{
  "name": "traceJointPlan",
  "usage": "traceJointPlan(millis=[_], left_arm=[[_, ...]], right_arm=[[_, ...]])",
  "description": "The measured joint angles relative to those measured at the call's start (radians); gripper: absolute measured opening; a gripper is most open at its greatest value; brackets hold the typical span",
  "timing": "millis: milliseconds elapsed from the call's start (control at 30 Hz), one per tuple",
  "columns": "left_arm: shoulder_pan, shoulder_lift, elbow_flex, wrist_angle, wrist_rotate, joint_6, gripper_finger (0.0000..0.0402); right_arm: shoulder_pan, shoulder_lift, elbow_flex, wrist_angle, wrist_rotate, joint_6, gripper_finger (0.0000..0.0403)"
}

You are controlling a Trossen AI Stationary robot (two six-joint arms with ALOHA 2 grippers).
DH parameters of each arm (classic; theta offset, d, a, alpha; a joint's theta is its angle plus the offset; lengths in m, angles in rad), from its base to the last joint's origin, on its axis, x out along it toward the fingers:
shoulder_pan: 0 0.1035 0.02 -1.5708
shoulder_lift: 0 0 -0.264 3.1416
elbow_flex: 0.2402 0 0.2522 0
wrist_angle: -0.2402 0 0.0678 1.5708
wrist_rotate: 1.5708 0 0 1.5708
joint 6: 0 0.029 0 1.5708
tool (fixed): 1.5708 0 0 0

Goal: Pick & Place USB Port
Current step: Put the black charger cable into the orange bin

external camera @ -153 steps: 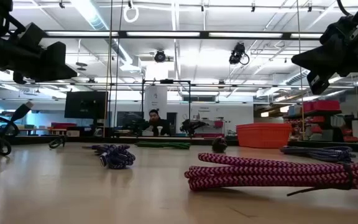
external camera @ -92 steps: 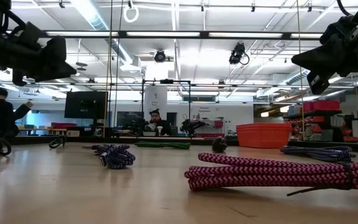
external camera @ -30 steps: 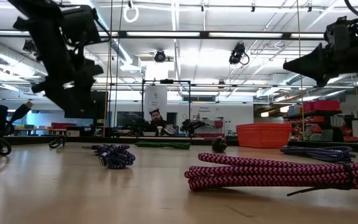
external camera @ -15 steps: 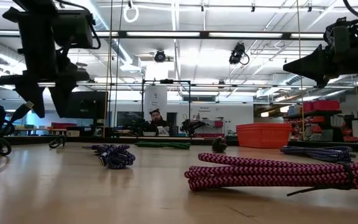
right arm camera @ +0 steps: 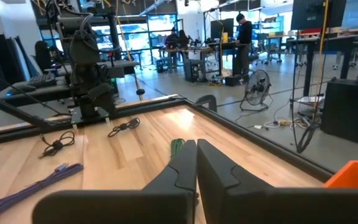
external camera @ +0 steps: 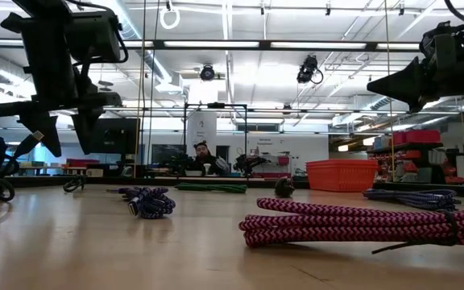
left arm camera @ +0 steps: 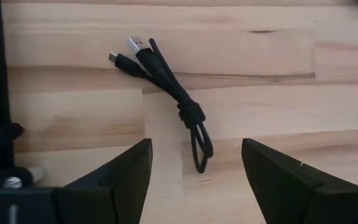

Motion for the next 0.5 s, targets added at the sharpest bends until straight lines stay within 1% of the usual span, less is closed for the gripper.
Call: traceJointPlan(millis=[67,233,400,500], left_arm=[[-0.011,0.019,0.000,0.002,-0.005,-0.021,0.0252],[-0.020,0.131,0.000,0.056,-0.007,-0.032,0.0252],[-0.004,0.228,0.000,0.120,-0.018,-0.032,0.0252],[0.011,0.283,0.000,0.138,-0.021,-0.032,0.0252]], right_arm=[[0.000,0.000,0.000,-0.001,0.000,-0.002,0.0016],[0.000,0.000,0.000,-0.001,0.000,-0.003,0.0016],[0.000,0.000,0.000,-0.002,-0.004,-0.006,0.0016],[0.000,0.000,0.000,-0.004,-0.032,0.000,0.0016]])
